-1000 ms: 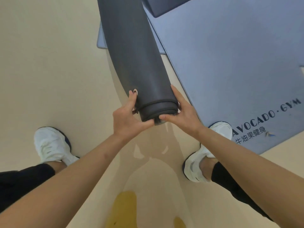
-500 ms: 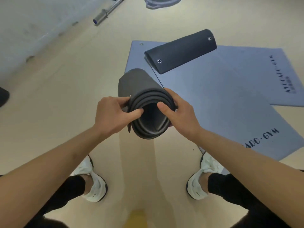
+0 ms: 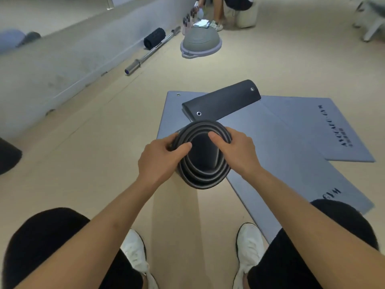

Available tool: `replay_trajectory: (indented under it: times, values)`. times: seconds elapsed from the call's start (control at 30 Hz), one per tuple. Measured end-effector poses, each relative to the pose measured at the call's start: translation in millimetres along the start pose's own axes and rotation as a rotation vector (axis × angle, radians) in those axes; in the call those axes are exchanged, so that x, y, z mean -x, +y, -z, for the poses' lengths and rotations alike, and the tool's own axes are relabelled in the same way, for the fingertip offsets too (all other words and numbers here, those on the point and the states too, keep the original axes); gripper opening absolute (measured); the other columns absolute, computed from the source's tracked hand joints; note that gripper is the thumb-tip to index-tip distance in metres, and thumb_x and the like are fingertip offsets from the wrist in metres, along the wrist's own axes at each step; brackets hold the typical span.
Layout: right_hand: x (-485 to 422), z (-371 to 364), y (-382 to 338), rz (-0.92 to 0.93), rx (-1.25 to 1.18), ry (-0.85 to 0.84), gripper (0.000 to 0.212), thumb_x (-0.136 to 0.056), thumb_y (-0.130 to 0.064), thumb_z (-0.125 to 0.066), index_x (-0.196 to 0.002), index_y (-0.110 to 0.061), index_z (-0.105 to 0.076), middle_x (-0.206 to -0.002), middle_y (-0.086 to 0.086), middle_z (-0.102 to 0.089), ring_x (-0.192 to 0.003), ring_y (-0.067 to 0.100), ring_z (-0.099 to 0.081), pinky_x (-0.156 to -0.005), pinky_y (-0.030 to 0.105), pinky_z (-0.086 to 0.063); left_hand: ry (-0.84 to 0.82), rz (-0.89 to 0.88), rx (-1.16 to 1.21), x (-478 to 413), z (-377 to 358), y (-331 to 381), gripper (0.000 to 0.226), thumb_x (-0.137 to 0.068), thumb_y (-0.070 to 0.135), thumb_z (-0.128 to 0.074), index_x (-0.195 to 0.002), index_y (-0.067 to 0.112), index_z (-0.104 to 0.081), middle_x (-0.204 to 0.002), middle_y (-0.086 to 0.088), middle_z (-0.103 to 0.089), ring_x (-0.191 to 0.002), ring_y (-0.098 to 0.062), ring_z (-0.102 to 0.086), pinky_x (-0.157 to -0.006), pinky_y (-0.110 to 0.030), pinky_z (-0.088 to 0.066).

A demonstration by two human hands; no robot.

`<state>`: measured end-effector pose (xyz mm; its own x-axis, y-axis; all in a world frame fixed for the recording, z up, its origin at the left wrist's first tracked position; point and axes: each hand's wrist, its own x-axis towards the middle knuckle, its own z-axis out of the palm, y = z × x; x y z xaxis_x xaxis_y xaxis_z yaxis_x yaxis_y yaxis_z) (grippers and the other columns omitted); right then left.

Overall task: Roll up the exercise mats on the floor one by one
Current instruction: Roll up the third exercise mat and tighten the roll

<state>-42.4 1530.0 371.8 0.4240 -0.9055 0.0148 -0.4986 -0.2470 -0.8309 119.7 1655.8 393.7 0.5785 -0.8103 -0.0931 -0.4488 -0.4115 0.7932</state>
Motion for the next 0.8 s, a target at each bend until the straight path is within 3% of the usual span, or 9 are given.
replay_trajectory:
  times: [0.17,0.27,0.33,0.4,0.47,0.57,0.63,0.73,0.8]
  values:
    - [-76,16,-4,-0.018,-0.009,0.031,0.049,-0.095,-0.059,-0.061,-0.061,-0.026,-0.045,-0.05,-0.012,-0.047,-0.051,0.007,-0.043,-0.06,0.029,-0.039,-0.089,-0.035,0.209,-66,-3,31,0.024,-0.088,0.05,-0.071,-0.111,0.042,-0.075,-0.1,0.02,-0.076,-0.099,-0.004,-0.071,-0.095,-0.04,-0.057]
    - [-127,28,-5,-0.074,-0.047,0.03,0.053,-0.092,-0.061,-0.063,-0.063,-0.021,-0.041,-0.053,-0.009,-0.043,-0.053,0.011,-0.041,-0.059,0.032,-0.038,-0.212,-0.083,0.231,-107,-9,48,0.047,-0.075,0.048,-0.082,-0.12,0.049,-0.066,-0.108,0.025,-0.073,-0.1,0.003,-0.069,-0.093,-0.033,-0.056]
    - [-155,39,-6,-0.12,-0.097,-0.012,0.046,-0.09,-0.056,-0.068,-0.066,-0.021,-0.051,-0.057,-0.01,-0.052,-0.054,0.011,-0.052,-0.057,0.03,-0.043,-0.232,-0.077,0.221,-135,-13,60,0.052,-0.071,0.048,-0.079,-0.121,0.052,-0.064,-0.11,0.025,-0.073,-0.102,0.001,-0.069,-0.095,-0.037,-0.056]
    - [-167,49,-11,-0.163,-0.176,-0.087,0.019,-0.088,-0.042,-0.078,-0.09,-0.024,-0.07,-0.075,-0.008,-0.071,-0.063,0.009,-0.07,-0.056,0.024,-0.054,-0.236,-0.032,0.212,-158,-12,75,0.049,-0.071,0.05,-0.075,-0.119,0.052,-0.064,-0.108,0.024,-0.074,-0.101,-0.004,-0.071,-0.097,-0.042,-0.057]
    - [-171,57,-17,-0.191,-0.244,-0.156,0.04,-0.087,-0.029,-0.081,-0.125,-0.028,-0.066,-0.097,-0.004,-0.074,-0.08,0.011,-0.075,-0.06,0.028,-0.062,-0.238,0.014,0.132,-178,-4,88,0.047,-0.072,0.054,-0.072,-0.117,0.054,-0.063,-0.104,0.024,-0.073,-0.101,-0.009,-0.071,-0.096,-0.046,-0.057]
    - [-177,63,-34,-0.316,-0.283,-0.285,0.06,-0.093,-0.025,-0.075,-0.143,-0.041,-0.045,-0.115,-0.011,-0.063,-0.098,0.019,-0.071,-0.065,0.036,-0.065,-0.354,0.156,0.161,-197,12,105,0.052,-0.081,0.048,-0.078,-0.125,0.063,-0.054,-0.108,0.027,-0.07,-0.106,-0.007,-0.068,-0.09,-0.04,-0.058]
    - [-181,65,-50,-0.391,-0.311,-0.35,0.06,-0.096,-0.021,-0.07,-0.142,-0.046,-0.04,-0.118,-0.014,-0.058,-0.103,0.02,-0.066,-0.064,0.037,-0.065,-0.415,0.249,0.211,-200,20,114,0.063,-0.084,0.04,-0.079,-0.133,0.064,-0.048,-0.116,0.025,-0.068,-0.11,-0.008,-0.067,-0.085,-0.034,-0.058]
    - [-179,65,-80,-0.427,-0.314,-0.293,0.057,-0.096,-0.007,-0.065,-0.125,-0.054,-0.048,-0.111,-0.017,-0.061,-0.104,0.022,-0.067,-0.062,0.042,-0.065,-0.368,0.332,0.238,-194,31,122,0.077,-0.075,0.043,-0.078,-0.14,0.063,-0.043,-0.124,0.015,-0.068,-0.111,-0.015,-0.068,-0.092,-0.043,-0.061]
    - [-164,61,-102,-0.445,-0.261,-0.263,0.066,-0.094,-0.004,-0.065,-0.114,-0.065,-0.049,-0.108,-0.021,-0.064,-0.106,0.019,-0.068,-0.067,0.041,-0.066,-0.345,0.387,0.282,-183,46,123,0.077,-0.072,0.038,-0.075,-0.133,0.073,-0.044,-0.121,0.016,-0.069,-0.109,-0.014,-0.069,-0.094,-0.046,-0.06]
